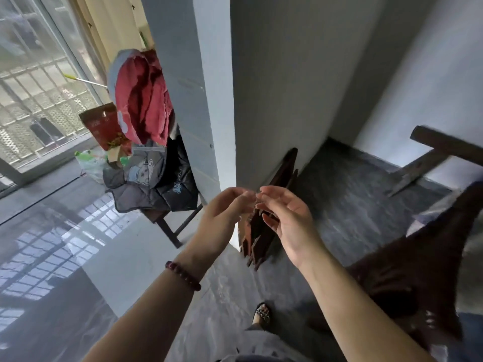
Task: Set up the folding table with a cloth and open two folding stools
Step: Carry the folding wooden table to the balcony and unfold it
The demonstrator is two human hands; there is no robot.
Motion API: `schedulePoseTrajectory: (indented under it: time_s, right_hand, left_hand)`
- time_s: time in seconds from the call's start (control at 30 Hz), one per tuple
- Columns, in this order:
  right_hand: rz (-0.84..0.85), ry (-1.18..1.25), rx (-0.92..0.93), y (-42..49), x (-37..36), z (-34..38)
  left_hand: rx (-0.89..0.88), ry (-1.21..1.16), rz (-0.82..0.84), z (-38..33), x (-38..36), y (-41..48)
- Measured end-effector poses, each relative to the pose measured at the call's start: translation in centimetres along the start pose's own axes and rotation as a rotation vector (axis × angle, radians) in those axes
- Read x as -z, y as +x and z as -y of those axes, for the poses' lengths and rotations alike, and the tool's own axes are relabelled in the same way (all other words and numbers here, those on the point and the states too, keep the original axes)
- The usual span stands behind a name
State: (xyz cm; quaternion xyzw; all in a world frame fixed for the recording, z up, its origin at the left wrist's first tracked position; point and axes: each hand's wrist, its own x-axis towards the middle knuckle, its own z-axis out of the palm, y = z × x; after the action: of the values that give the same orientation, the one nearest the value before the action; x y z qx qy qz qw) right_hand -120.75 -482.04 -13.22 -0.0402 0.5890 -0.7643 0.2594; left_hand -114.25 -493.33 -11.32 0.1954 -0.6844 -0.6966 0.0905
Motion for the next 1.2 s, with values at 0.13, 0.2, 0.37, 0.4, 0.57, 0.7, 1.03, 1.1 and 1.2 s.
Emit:
schedulePoseTrajectory:
  time_s: [0.13, 0.2, 0.37, 0.4, 0.57, 0.7, 1.03, 1.1, 1.2]
  right_hand:
    - [-0.018, 0.001, 0.003, 5.8, 1.8, 1.4]
    - [-0.033, -0.009, -0.003, 8.4, 2.7, 1.6]
    - [-0.091, -0.017, -0.070, 13.0, 4.3, 0.8]
    - [-0.096, -0.021, -0.081, 13.8, 4.5, 0.4]
    - [-0.106, -0.044, -0.150, 17.1, 5.2, -1.7]
    - [-0.154, -0.022, -0.220, 19.3, 6.1, -4.4]
    - [-0.208, -0.009, -0.333, 26.1, 9.1, -14.4]
    - [-0.228, -0.013, -0.368, 27.2, 9.7, -16.8]
    - [-0.268, -0.061, -0.393, 28.7, 10.7, -20.5]
  left_hand:
    - [-0.007, 0.018, 0.011, -0.1, -1.7, 6.4]
    - [0.000, 0.020, 0.013, 0.3, -2.5, 9.0]
    - [0.061, 0.046, 0.019, 1.9, -3.0, 13.8]
    - [0.076, 0.057, 0.019, 2.3, -2.9, 14.8]
    - [0.143, 0.073, 0.040, 4.9, -2.7, 18.6]
    - [0.155, 0.155, 0.063, 8.0, -2.8, 21.1]
    - [0.291, 0.310, 0.040, 19.5, -2.6, 27.2]
    - [0.345, 0.340, 0.027, 22.0, -2.7, 28.1]
    - [0.432, 0.403, -0.011, 25.4, -2.9, 29.1]
